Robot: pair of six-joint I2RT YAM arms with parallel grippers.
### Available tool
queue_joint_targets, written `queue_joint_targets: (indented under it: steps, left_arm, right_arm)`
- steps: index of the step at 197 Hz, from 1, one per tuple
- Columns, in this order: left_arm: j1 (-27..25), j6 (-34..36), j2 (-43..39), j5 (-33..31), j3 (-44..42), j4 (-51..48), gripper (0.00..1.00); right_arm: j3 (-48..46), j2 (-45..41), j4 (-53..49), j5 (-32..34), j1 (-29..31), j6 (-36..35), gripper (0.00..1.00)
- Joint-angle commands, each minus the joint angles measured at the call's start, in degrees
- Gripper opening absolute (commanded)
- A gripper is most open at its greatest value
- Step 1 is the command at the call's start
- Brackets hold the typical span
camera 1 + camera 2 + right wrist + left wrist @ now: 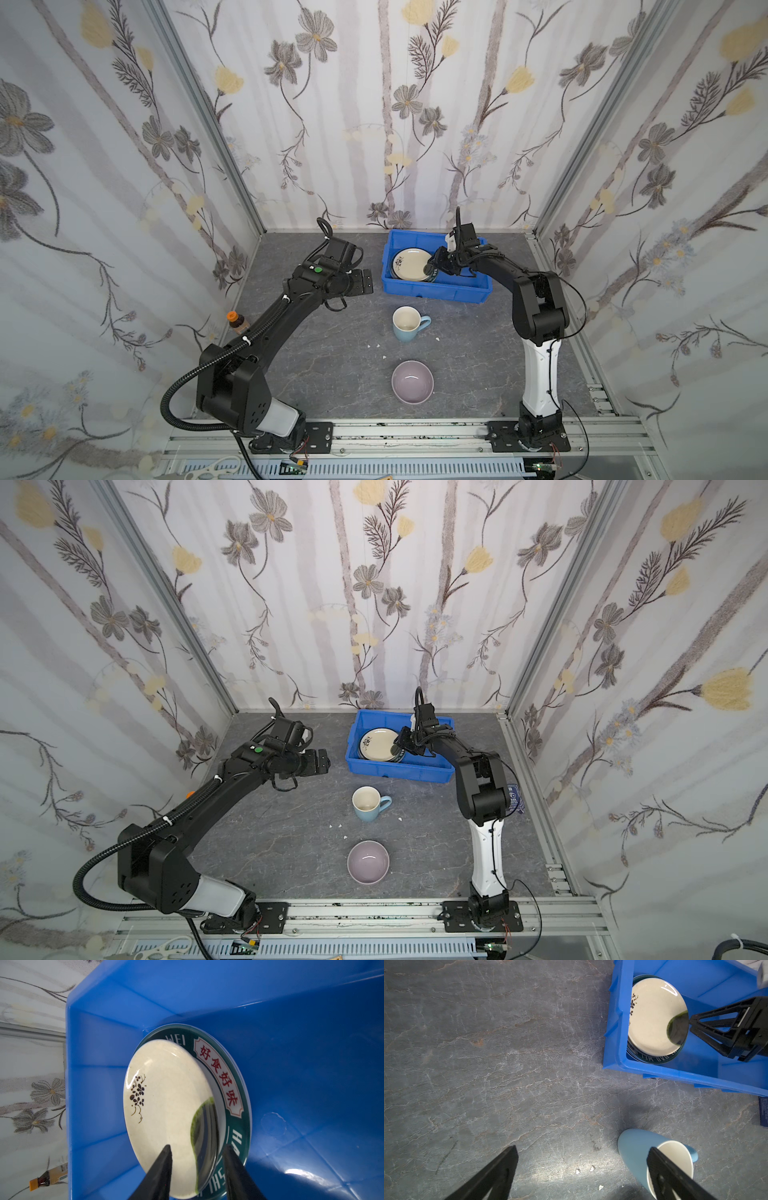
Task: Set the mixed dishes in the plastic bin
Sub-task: 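Lower the cream saucer onto the plate stack and open right gripper, then withdraw the right gripper from the bin while left gripper moves to lilac bowl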
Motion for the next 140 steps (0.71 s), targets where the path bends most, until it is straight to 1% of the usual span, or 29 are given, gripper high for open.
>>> queue_joint_targets:
  steps: [1,17,36,55,72,108,140]
  left_arm:
    - [0.14,-0.77,-0.92,-0.22,-0.36,0.97,1.00]
    - [0.07,-0.83,-1.39,-0.22,-0.63,0.94,1.00]
    - [0.06,-0.86,-1.98,-0.17,-0.99,1.12,1.00]
    - [0.07,-1.01,-2.85,-0.06,-1.64,1.22,1.00]
    - [0.06,-1.20,-3.90,0.00,-2.53,1.25,1.00]
    - [-0.05,-2.47,-7.03,1.48,-5.86,1.50,1.00]
    - [-1.36,-4.56,-11.45,2.39,-10.36,1.86,1.00]
  right_arm:
    - [-0.58,-1.46,1.52,0.60,-0.06,-0.65,0.42]
    - [-1.13,-2.36,1.52,0.59,-0.06,-0.78,0.43]
    - [-2.29,-4.07,1.65,1.04,-0.06,-1.01,0.48]
    - [-4.31,-6.65,2.14,1.93,0.08,-1.41,0.57]
    - [-6.49,-9.76,2.15,3.67,0.29,-2.04,0.59]
    - [-11.33,-17.02,0.34,5.47,1.55,-3.85,0.59]
    - [-17.65,-25.52,-1.03,7.56,4.62,-4.49,0.58]
